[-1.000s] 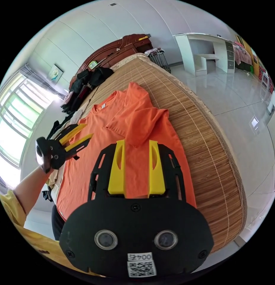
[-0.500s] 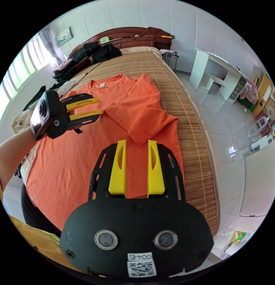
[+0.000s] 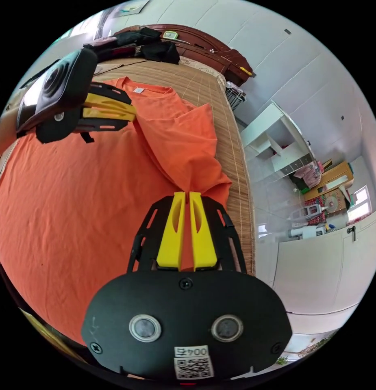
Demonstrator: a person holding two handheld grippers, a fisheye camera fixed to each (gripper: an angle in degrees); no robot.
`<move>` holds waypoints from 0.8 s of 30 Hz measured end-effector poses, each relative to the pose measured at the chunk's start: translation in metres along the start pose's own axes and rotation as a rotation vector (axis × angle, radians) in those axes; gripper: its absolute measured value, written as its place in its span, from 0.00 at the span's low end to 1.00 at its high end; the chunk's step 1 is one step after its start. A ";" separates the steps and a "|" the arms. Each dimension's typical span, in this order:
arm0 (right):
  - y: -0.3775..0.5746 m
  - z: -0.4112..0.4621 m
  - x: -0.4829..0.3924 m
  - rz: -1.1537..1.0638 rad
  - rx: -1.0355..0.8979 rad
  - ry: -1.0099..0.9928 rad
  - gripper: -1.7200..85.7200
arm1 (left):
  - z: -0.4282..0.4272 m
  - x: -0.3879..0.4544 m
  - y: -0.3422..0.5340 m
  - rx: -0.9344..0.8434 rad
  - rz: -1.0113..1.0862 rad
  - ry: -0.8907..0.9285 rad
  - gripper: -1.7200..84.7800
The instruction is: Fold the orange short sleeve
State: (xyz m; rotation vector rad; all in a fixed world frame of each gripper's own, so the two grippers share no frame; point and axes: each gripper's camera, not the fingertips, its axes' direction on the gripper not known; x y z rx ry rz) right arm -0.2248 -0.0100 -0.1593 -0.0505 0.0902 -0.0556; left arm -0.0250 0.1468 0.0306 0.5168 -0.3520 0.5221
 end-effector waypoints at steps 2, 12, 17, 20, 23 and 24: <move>-0.001 -0.008 0.001 -0.004 0.009 -0.014 0.04 | -0.001 0.001 0.002 0.002 0.003 -0.001 0.04; -0.014 0.005 -0.015 -0.089 -0.073 -0.077 0.04 | 0.028 0.060 0.018 -0.087 0.129 0.000 0.03; -0.013 0.002 -0.008 -0.099 -0.047 -0.103 0.05 | 0.031 0.062 0.014 -0.102 0.134 -0.012 0.04; -0.011 0.009 -0.006 -0.114 -0.069 -0.155 0.05 | 0.042 0.069 0.015 -0.157 0.172 0.036 0.04; -0.005 0.013 0.001 -0.139 -0.099 -0.186 0.08 | 0.040 0.067 0.017 -0.180 0.196 0.053 0.06; -0.004 0.013 0.005 -0.135 -0.106 -0.201 0.09 | 0.038 0.062 0.019 -0.185 0.199 0.073 0.07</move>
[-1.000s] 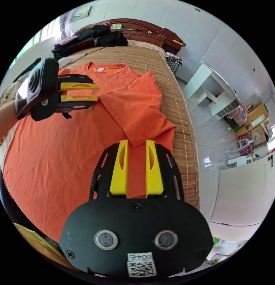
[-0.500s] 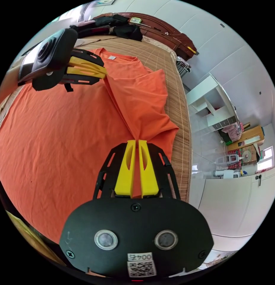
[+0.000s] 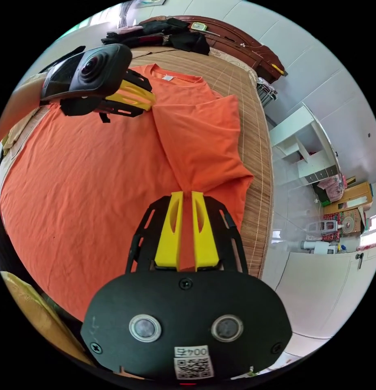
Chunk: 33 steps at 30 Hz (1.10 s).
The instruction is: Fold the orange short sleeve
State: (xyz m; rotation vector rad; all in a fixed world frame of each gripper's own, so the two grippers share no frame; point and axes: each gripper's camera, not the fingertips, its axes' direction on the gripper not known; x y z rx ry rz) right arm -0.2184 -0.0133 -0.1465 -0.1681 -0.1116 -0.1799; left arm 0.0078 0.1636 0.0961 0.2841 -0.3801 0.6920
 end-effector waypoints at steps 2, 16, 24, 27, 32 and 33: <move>0.015 -0.003 0.026 0.031 0.015 -0.112 0.13 | -0.004 -0.008 0.008 0.001 -0.006 0.006 0.09; 0.067 0.020 0.139 0.372 0.274 -0.362 0.09 | -0.002 0.000 0.030 -0.024 -0.076 0.000 0.12; 0.036 0.035 0.108 0.218 0.180 -0.129 0.12 | -0.004 0.005 0.044 -0.008 -0.112 0.023 0.11; 0.040 0.049 0.115 0.252 0.175 -0.104 0.07 | -0.003 0.010 0.046 0.000 -0.112 0.028 0.11; 0.048 0.080 0.146 0.398 0.113 -0.168 0.09 | -0.002 0.028 0.047 0.003 -0.083 0.039 0.11; 0.049 0.081 0.147 0.400 0.115 -0.176 0.09 | -0.004 0.033 0.047 0.005 -0.072 0.029 0.10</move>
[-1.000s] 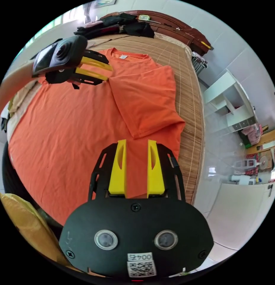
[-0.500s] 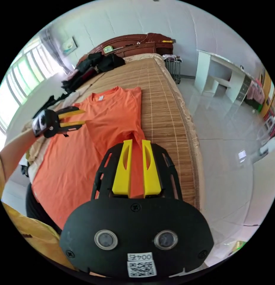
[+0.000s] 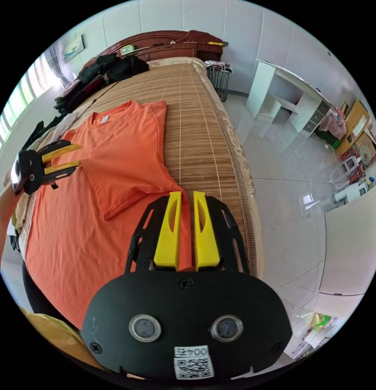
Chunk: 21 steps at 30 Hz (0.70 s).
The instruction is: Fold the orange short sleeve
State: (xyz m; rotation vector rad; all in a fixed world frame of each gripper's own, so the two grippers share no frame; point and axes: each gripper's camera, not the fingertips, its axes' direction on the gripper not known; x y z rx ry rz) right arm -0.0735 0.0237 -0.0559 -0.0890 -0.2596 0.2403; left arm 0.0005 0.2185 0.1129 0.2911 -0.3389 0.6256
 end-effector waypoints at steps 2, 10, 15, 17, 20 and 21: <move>0.002 0.001 0.004 0.006 -0.011 -0.003 0.10 | -0.003 0.008 0.002 0.004 0.017 -0.009 0.09; 0.030 -0.010 -0.037 -0.192 0.068 -0.350 0.08 | -0.015 0.054 0.017 0.042 0.011 -0.097 0.04; 0.020 0.003 -0.080 -0.344 0.058 -0.205 0.11 | -0.027 0.057 0.028 0.070 0.003 -0.112 0.04; 0.016 0.012 -0.094 -0.387 0.030 -0.193 0.11 | -0.034 0.056 0.032 0.085 0.034 -0.121 0.04; 0.012 0.023 -0.109 -0.432 -0.006 -0.146 0.11 | -0.041 0.053 0.038 0.097 0.066 -0.118 0.04; 0.012 0.026 -0.111 -0.437 -0.016 -0.137 0.11 | -0.043 0.051 0.041 0.098 0.070 -0.109 0.04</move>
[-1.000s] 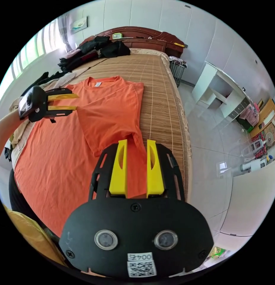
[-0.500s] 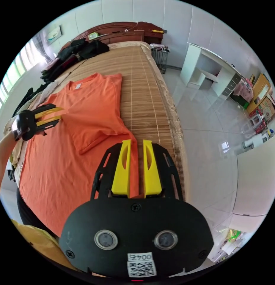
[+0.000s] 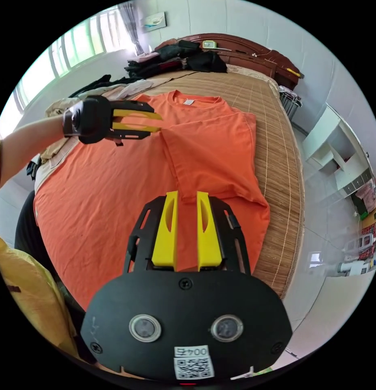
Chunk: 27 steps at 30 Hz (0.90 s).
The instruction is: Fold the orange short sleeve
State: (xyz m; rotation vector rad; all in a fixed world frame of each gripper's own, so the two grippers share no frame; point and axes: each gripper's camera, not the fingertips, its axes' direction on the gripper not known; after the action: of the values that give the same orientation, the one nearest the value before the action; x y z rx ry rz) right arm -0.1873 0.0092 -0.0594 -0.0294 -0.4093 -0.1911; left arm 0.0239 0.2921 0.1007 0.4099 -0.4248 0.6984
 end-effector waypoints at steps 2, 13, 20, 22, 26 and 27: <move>-0.004 0.008 -0.005 -0.016 -0.024 0.033 0.10 | -0.003 -0.001 0.005 0.006 0.010 0.009 0.04; 0.002 0.021 0.004 -0.023 -0.030 -0.001 0.06 | -0.012 0.006 0.033 0.029 0.038 -0.039 0.04; 0.016 0.034 0.021 -0.038 -0.098 -0.119 0.07 | 0.002 -0.014 0.020 0.044 -0.039 -0.020 0.04; 0.024 0.032 0.031 0.003 -0.072 -0.111 0.07 | 0.011 -0.019 0.012 0.050 -0.053 -0.008 0.04; 0.042 0.017 0.059 0.180 0.105 -0.086 0.08 | 0.041 -0.033 -0.015 0.047 -0.082 -0.021 0.04; 0.045 0.016 0.062 0.202 0.129 -0.077 0.08 | 0.053 -0.039 -0.024 0.041 -0.090 -0.033 0.04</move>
State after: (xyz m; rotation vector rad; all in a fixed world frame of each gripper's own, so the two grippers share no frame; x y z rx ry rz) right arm -0.1297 0.0433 -0.0198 0.0489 -0.4915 0.0357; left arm 0.0014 0.2292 0.1202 0.4768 -0.4207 0.6145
